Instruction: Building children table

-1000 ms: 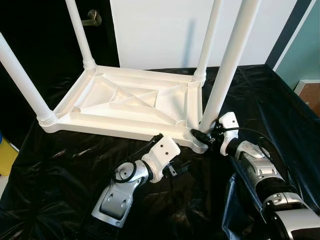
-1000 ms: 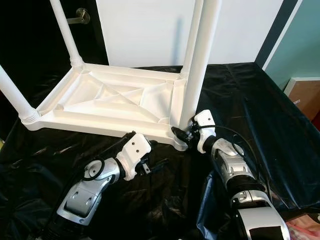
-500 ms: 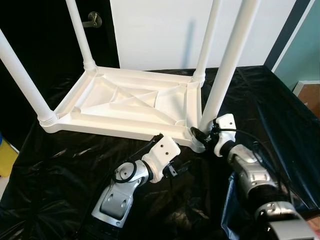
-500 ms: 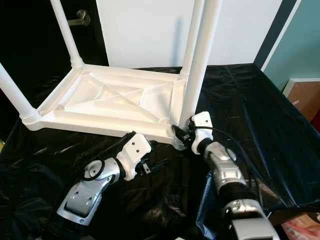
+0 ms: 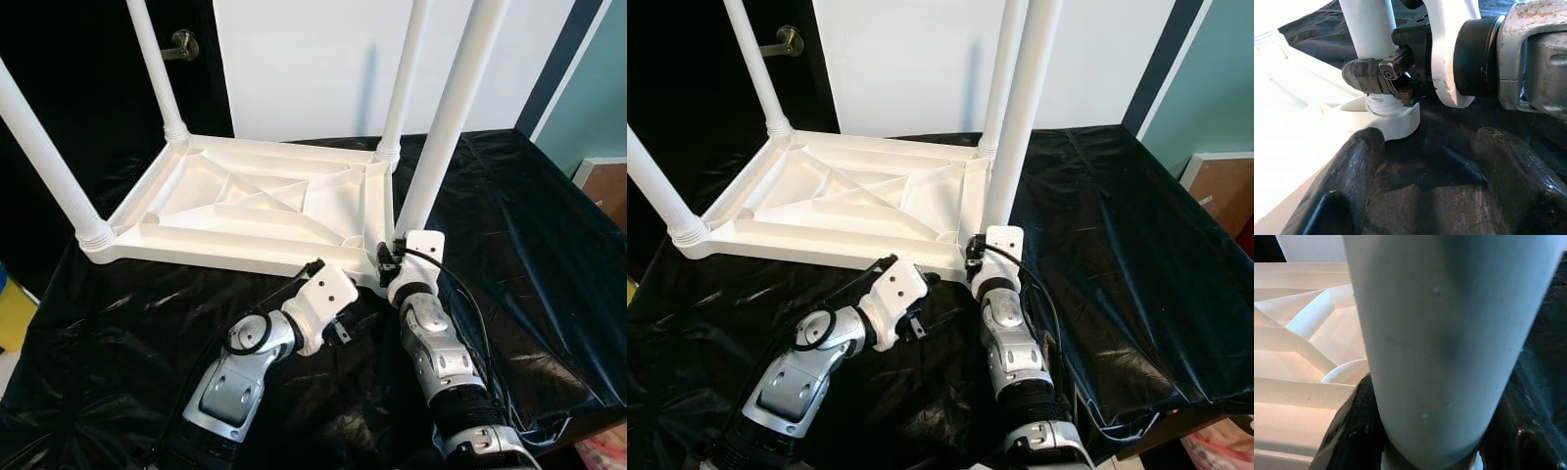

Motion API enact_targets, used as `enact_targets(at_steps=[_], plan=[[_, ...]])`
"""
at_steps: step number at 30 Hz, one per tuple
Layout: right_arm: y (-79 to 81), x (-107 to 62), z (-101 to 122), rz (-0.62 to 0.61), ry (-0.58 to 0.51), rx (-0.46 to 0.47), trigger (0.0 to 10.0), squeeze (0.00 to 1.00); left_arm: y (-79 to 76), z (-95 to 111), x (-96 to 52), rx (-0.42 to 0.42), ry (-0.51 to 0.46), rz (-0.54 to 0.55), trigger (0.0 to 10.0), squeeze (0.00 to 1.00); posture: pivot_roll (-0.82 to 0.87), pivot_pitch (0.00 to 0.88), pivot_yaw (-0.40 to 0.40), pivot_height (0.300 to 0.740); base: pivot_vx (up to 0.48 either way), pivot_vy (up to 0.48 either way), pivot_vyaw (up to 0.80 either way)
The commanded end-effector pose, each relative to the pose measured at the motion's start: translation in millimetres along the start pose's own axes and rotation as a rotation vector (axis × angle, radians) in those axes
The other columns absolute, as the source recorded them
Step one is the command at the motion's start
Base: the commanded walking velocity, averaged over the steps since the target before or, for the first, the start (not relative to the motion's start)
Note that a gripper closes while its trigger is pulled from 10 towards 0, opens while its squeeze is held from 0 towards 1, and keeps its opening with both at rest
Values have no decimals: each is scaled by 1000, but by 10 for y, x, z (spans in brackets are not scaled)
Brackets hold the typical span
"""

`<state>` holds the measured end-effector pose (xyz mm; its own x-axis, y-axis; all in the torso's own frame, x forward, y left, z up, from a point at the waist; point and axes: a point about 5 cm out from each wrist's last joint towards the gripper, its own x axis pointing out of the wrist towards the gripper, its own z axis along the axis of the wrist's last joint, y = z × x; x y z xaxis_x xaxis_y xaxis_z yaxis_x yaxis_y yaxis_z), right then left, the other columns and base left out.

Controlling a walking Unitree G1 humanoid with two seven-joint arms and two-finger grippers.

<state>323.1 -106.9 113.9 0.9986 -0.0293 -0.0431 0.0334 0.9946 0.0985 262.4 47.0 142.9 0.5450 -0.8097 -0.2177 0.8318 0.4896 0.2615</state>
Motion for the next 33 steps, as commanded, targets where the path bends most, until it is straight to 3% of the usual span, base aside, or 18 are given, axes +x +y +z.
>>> enact_targets(at_steps=[1,13,14,20,22,27,28,29,33], plan=[[12,-60,-166,-8,85,23,10000,0,6,17,23,10,-7,45,10000,0,3,0,-23,740,0,0,0],[79,-82,-72,3,40,-4,10000,0,15,21,20,5,-9,50,10000,0,1,6,-26,740,0,0,0],[77,-86,-43,16,26,2,10000,1000,11,20,21,4,-10,51,10000,0,-1,10,-26,740,0,0,0],[15,-100,50,74,-23,24,10000,1000,5,15,16,-1,-9,54,10000,0,0,16,-27,740,0,0,0],[-85,-106,70,187,-36,30,10000,1000,21,11,4,-1,-6,61,10000,0,2,24,-29,740,0,0,0],[-163,-114,73,306,-31,13,10000,1000,34,16,-1,-2,-7,65,10000,0,3,32,-29,740,0,0,0],[-257,-110,73,361,-32,-16,10000,1000,43,14,-4,-1,-5,69,10000,0,3,33,-30,740,0,0,0],[-308,-100,77,415,-31,-43,10000,0,50,16,-5,-2,-6,72,10000,0,5,39,-32,740,0,0,0],[-408,-69,97,539,-24,-113,10000,0,59,18,-9,-2,-5,76,10000,0,7,39,-34,740,0,0,0]])
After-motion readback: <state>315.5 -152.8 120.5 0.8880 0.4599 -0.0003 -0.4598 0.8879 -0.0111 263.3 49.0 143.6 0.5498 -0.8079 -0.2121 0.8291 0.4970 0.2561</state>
